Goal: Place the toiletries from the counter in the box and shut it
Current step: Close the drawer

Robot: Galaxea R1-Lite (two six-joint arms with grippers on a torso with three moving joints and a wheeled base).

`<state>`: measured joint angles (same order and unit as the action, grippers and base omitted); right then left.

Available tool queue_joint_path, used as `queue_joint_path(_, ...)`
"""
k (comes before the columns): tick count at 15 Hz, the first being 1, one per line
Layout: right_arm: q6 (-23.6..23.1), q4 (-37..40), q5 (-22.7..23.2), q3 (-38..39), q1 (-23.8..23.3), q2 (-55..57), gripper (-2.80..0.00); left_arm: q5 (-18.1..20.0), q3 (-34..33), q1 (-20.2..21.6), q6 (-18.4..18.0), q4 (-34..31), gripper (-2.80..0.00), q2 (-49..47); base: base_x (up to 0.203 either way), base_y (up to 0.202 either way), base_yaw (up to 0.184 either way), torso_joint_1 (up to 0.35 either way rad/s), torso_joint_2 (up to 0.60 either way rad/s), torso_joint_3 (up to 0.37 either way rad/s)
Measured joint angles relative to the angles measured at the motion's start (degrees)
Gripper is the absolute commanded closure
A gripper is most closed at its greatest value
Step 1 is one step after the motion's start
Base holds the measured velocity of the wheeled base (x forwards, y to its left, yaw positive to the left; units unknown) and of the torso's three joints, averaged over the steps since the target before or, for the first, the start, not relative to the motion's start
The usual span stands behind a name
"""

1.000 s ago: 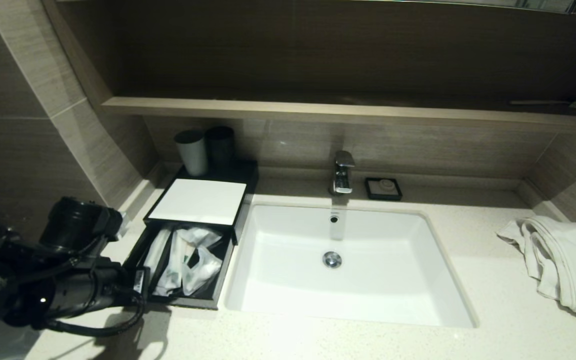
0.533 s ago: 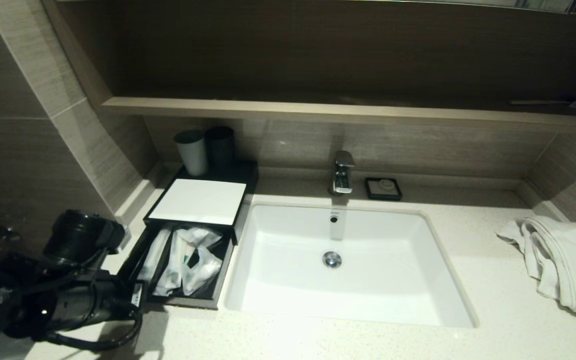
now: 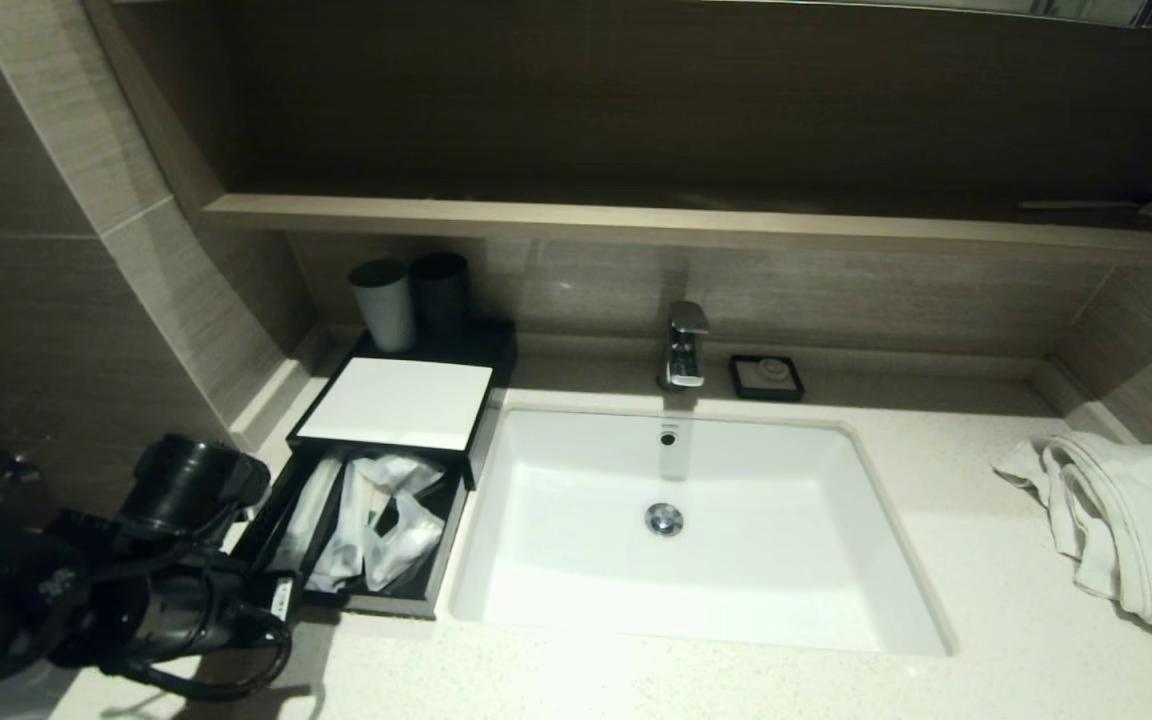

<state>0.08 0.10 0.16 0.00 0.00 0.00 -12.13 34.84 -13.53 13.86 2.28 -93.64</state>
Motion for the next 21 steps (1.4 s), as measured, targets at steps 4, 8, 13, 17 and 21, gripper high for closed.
queue_joint_path(4, 0.01, 0.0, 0.0, 0.0, 0.0, 0.0, 0.0, -0.05, 0.3, 0.17, 0.06, 4.02, 0.0, -2.75, 0.0, 0.0, 0.0, 0.0, 0.0, 0.0)
queue_joint_path(8, 0.0, 0.0, 0.0, 0.0, 0.0, 0.0, 0.0, -0.1, 0.89, 0.78, -0.06, 6.45, 0.0, -5.8, 0.0, 0.0, 0.0, 0.0, 0.0, 0.0)
queue_joint_path(13, 0.02, 0.0, 0.0, 0.0, 0.0, 0.0, 0.0, -0.07, 2.65, 1.16, -0.02, 8.58, 0.0, -8.13, 0.0, 0.0, 0.0, 0.0, 0.0, 0.0)
queue_joint_path(17, 0.0, 0.0, 0.0, 0.0, 0.0, 0.0, 0.0, -0.11, 5.38, 1.22, -0.09, 8.61, 0.0, -9.04, 0.0, 0.0, 0.0, 0.0, 0.0, 0.0)
queue_joint_path(21, 0.02, 0.0, -0.02, 0.0, 0.0, 0.0, 0.0, -0.1, 7.91, 1.22, -0.17, 8.57, 0.0, -10.71, 0.0, 0.0, 0.0, 0.0, 0.0, 0.0)
